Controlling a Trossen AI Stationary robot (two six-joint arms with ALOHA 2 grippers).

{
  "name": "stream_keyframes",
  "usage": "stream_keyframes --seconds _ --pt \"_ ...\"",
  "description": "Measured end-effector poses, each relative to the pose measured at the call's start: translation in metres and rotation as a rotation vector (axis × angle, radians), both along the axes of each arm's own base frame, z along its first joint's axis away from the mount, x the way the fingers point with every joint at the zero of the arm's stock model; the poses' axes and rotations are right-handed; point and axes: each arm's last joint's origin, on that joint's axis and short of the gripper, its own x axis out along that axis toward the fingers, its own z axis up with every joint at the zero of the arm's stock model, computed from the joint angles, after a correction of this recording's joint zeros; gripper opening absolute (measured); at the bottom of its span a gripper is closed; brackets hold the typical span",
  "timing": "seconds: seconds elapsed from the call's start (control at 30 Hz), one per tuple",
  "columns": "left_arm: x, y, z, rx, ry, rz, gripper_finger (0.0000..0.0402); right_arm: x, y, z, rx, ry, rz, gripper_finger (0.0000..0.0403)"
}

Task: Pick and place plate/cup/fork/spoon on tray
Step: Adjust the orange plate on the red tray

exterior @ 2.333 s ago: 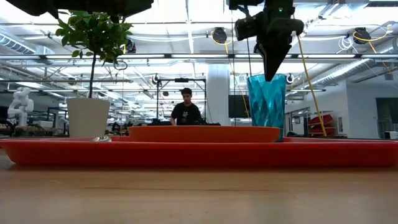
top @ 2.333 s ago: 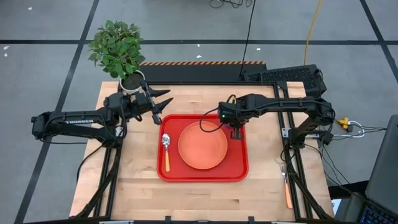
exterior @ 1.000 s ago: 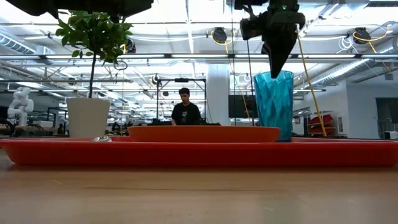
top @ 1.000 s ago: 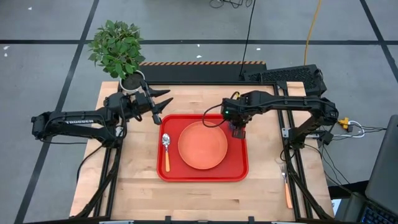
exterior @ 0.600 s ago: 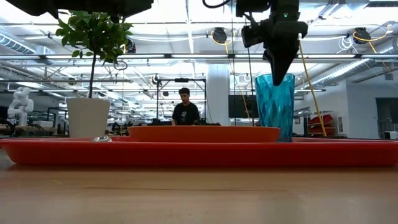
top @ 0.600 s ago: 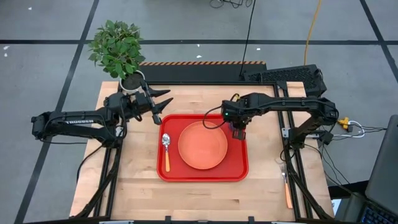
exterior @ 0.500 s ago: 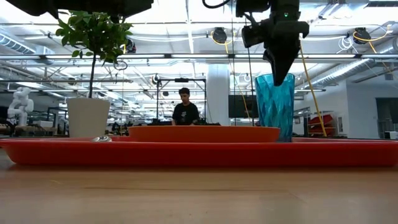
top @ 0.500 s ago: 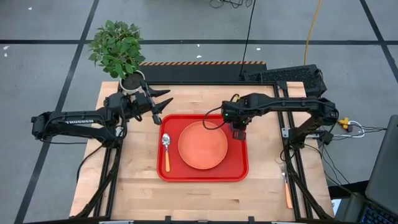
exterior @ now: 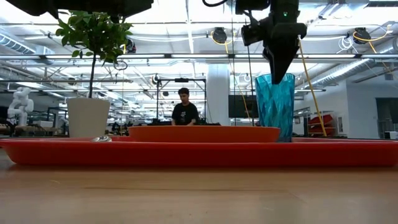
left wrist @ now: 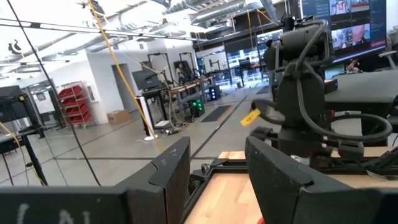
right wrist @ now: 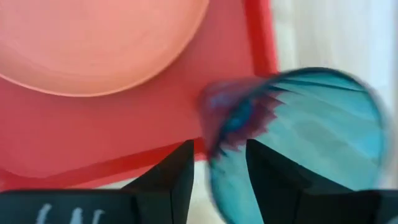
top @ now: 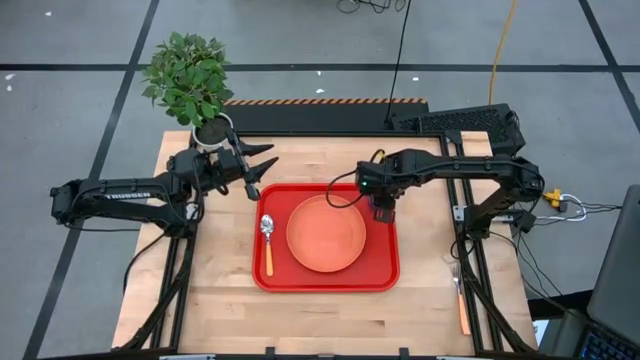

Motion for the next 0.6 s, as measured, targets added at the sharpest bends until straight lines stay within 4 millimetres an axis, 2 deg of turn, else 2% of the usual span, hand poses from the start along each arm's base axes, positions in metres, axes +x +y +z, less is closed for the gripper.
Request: stream_keyframes --seconds 0.33,0.6 --pt "0.000 0.000 0.000 0.000 0.001 0.000 0.0159 0.005 0.003 0.042 -0.046 -0.093 -0.001 0.0139" --pt "0.000 0.000 -0.001 -0.006 0.005 -0.001 0.0159 0.011 0.029 0.077 -0.052 -0.230 0.036 0.0139"
